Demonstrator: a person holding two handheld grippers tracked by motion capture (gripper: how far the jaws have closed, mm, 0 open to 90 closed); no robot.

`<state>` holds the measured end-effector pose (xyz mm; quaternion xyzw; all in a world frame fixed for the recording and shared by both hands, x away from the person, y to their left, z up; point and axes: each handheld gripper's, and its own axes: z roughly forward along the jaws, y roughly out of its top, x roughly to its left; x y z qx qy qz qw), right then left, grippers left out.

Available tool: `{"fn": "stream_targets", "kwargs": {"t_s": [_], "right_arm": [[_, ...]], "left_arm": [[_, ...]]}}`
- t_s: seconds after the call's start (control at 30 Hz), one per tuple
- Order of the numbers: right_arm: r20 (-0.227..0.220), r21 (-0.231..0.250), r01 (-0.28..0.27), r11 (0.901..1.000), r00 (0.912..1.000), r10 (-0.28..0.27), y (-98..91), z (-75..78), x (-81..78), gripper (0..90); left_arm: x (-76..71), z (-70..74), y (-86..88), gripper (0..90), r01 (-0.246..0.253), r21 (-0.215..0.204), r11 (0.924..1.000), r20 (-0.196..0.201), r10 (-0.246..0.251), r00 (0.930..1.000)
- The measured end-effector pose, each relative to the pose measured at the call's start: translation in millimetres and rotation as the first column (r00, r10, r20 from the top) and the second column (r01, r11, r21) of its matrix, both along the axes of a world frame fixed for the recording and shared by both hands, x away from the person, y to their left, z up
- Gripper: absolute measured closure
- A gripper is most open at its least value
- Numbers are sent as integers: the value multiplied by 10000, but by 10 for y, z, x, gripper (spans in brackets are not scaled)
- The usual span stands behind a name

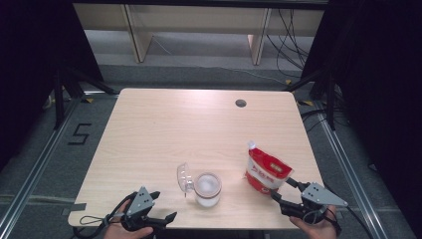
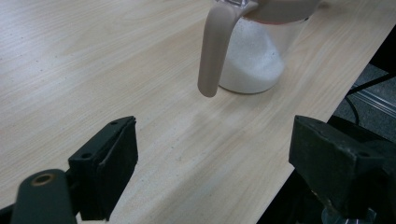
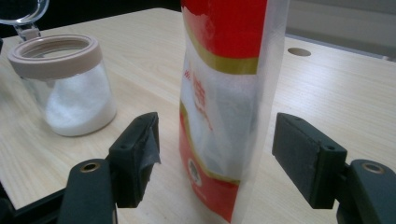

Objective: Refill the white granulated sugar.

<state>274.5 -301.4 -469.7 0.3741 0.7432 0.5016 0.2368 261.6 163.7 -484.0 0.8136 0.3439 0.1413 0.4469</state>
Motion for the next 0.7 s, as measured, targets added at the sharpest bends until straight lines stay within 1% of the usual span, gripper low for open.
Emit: {"fn": "stream_targets", "kwargs": {"t_s": [0.03, 0.07, 0.1, 0.13, 0.17, 0.23, 0.27, 0.3, 0.33, 0.4, 0.43, 0.47, 0.5, 0.53, 0.57, 0.6, 0.63, 0.67, 0.7], "right_arm": [[235, -117, -70, 9999, 9997, 73, -16, -2, 2, 326], [208, -163, -104, 9998, 9997, 107, -23, 1, -4, 327], [193, -224, -111, 9997, 9997, 115, -26, 2, -21, 326], [247, -264, -135, 9996, 9996, 142, -27, 0, -23, 325], [124, -254, -80, 9996, 9999, 83, -28, -4, -38, 326], [66, -239, 34, 9997, 10000, -32, -16, -13, -58, 325], [2, -287, -38, 9996, 10000, 38, -14, -16, -70, 325], [137, -443, -53, 9990, 9999, 59, -19, -14, -69, 325], [168, -398, -148, 9991, 9997, 154, -15, -21, -70, 325], [113, -426, -59, 9991, 9999, 64, -9, -29, -95, 326], [109, -507, -223, 9985, 9997, 229, -29, -36, -85, 326], [-16, -343, -80, 9994, 10000, 79, -32, -44, -101, 326], [-109, -395, -23, 9992, 9999, 19, -40, -47, -114, 327], [92, -532, -154, 9985, 9998, 159, -58, -51, -98, 326], [325, -621, -170, 9979, 9993, 191, -69, -54, -85, 326], [37, -559, -150, 9983, 9999, 152, -72, -51, -109, 327], [70, -613, -196, 9979, 9998, 201, -77, -53, -115, 326], [190, -550, -99, 9984, 9998, 110, -71, -58, -117, 326], [157, -518, -138, 9986, 9998, 147, -71, -60, -120, 326]], "left_arm": [[-1, 13, 5, 153, 6, 144, 9999, 50, -7, 10000], [4, 19, 2, 153, 123, 48, 9999, 103, -124, 9999], [-3, 23, -3, 154, 39, -14, 10000, -21, -39, 10000], [-5, 25, -15, 154, 25, -251, 9997, -26, -26, 10000], [-10, 41, -6, 154, 46, -181, 9998, -65, -48, 10000], [-10, 49, -5, 154, 21, -305, 9995, -98, -24, 9999], [-12, 57, -2, 155, -53, -243, 9997, -69, 51, 10000], [-6, 63, 8, 155, 13, -257, 9997, -38, -14, 10000], [-5, 65, 6, 155, -40, -377, 9993, -52, 38, 10000], [0, 81, 7, 157, -117, -415, 9991, -19, 116, 9999], [0, 94, 4, 160, -163, -468, 9988, -18, 162, 9999], [17, 110, 16, 166, -2, -241, 9997, 189, 6, 9998], [6, 114, -1, 176, -164, -383, 9991, 99, 168, 9998], [-1, 129, -7, 185, -191, -367, 9991, 92, 194, 9998], [3, 140, -9, 194, -88, -399, 9992, 118, 93, 9999], [9, 162, -11, 205, -12, -285, 9996, 328, 21, 9995], [-8, 169, -27, 223, -212, -438, 9988, 207, 221, 9995], [-13, 186, -25, 242, -220, -339, 9992, 258, 229, 9994], [-1, 191, -24, 259, -72, -398, 9992, 443, 89, 9990]]}}
